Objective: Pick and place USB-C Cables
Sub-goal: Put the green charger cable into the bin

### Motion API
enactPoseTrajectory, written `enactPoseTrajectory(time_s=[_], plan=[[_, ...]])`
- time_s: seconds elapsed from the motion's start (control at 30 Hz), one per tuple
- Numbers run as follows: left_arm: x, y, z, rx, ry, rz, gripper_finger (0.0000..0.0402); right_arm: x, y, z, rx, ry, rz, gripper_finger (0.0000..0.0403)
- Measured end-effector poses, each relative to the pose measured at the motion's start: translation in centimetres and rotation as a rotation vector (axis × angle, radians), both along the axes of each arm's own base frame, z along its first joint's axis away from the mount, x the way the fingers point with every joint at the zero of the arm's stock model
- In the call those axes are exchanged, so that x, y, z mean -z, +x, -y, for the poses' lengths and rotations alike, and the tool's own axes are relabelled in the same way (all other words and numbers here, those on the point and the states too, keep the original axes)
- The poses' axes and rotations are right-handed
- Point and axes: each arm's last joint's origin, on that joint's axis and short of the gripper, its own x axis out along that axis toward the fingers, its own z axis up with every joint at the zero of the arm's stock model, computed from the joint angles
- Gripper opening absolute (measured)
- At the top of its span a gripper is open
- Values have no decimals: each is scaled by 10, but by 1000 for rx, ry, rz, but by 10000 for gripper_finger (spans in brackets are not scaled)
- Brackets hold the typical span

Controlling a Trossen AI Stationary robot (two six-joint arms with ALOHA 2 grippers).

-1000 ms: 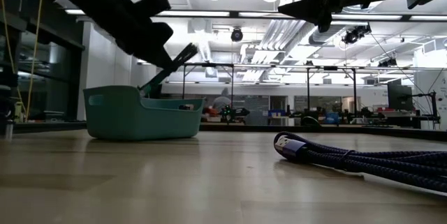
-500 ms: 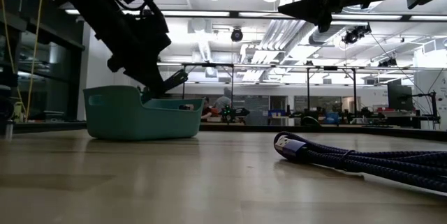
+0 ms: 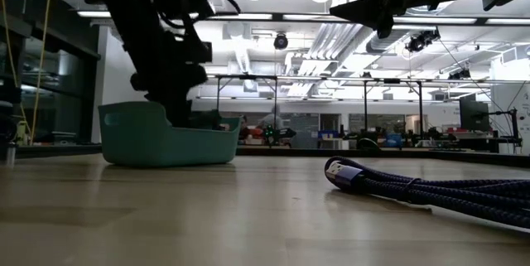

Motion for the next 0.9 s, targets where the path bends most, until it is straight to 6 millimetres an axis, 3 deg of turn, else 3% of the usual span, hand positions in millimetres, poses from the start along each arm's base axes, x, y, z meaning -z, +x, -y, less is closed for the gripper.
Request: enactPoseTrajectory(time_s=[0.27,0.9], plan=[[10,12,-7,-18,0,-84,0,0,0,0,0,-1,-2,227],[15,13,-6,30,-49,-114,1,0,0,0,0,-1,-3,227]])
